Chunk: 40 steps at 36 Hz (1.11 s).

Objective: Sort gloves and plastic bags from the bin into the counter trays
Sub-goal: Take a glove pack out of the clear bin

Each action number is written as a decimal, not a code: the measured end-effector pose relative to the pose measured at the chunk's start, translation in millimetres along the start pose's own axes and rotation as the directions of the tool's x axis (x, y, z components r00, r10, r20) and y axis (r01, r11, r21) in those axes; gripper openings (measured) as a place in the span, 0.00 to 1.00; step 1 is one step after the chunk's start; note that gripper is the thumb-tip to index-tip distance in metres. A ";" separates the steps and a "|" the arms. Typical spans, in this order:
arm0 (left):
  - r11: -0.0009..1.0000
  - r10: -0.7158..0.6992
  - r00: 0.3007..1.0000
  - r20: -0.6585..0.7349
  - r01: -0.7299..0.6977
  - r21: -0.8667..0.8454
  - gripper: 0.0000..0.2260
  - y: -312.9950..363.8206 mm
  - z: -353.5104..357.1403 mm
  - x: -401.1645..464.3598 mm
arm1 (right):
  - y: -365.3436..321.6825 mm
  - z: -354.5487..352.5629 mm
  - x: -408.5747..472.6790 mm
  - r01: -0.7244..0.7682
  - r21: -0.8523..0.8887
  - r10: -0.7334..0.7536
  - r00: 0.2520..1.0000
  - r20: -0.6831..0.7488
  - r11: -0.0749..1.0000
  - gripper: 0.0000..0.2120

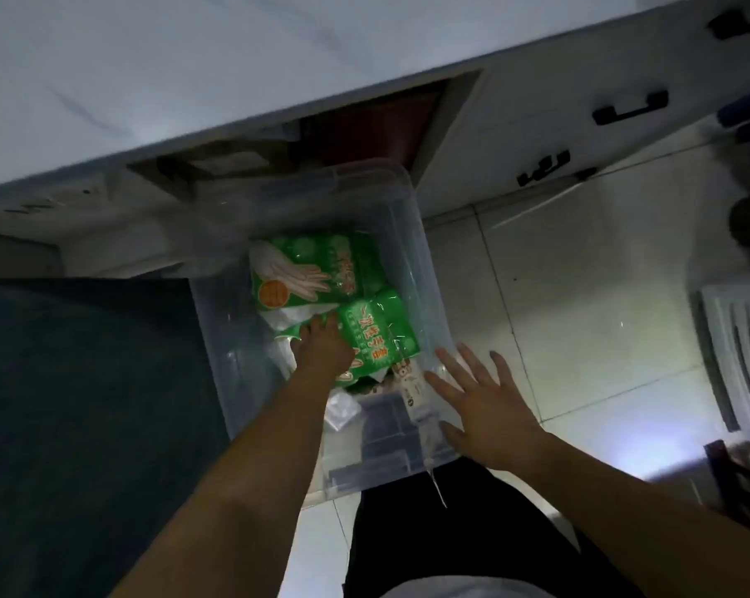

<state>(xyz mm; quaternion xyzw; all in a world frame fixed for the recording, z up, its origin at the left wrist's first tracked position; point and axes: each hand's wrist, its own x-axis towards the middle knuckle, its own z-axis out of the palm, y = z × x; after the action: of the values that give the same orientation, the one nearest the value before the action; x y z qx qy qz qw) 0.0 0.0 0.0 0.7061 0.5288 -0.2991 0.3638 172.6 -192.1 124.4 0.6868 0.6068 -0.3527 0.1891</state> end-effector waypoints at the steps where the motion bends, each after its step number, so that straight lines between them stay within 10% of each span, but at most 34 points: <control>1: 0.999 0.019 1.000 -0.023 -0.018 0.047 0.33 1.3 -2.7 1.8 | 0.5 -1.6 -1.6 0.006 0.017 -0.006 1.000 -0.007 1.000 0.33; 12: 0.963 -0.021 0.998 -0.051 0.034 0.269 0.24 -0.6 -8.5 13.6 | 12.9 6.9 -0.4 0.023 0.023 -0.023 1.000 -0.002 0.999 0.34; 24: 0.993 0.119 0.993 0.006 -0.118 -0.008 0.16 -27.9 -48.8 -26.9 | 5.4 -29.7 -3.3 0.044 0.006 -0.044 0.996 0.073 0.999 0.37; 30: 0.971 0.110 0.977 -0.185 -0.145 -0.188 0.10 -27.9 -64.9 -77.9 | 1.7 -55.1 -4.7 -0.028 0.342 0.021 0.999 0.024 0.939 0.38; 35: 0.882 0.030 0.938 -0.345 -0.188 -0.431 0.08 -22.4 -80.8 -138.0 | -1.0 -85.3 -11.4 0.000 0.642 0.079 0.992 -0.094 0.766 0.38; 40: 0.547 -0.097 0.936 -0.338 -0.234 -0.804 0.08 3.1 -96.1 -197.2 | 7.0 -117.2 -12.6 0.111 0.825 0.051 0.985 -0.166 0.554 0.39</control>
<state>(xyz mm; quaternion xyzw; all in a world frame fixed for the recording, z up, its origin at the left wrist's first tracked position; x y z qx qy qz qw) -45.0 -25.0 213.2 0.5091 0.6332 0.1305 0.5682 209.0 -121.7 211.9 0.7116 0.3938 -0.5402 -0.2164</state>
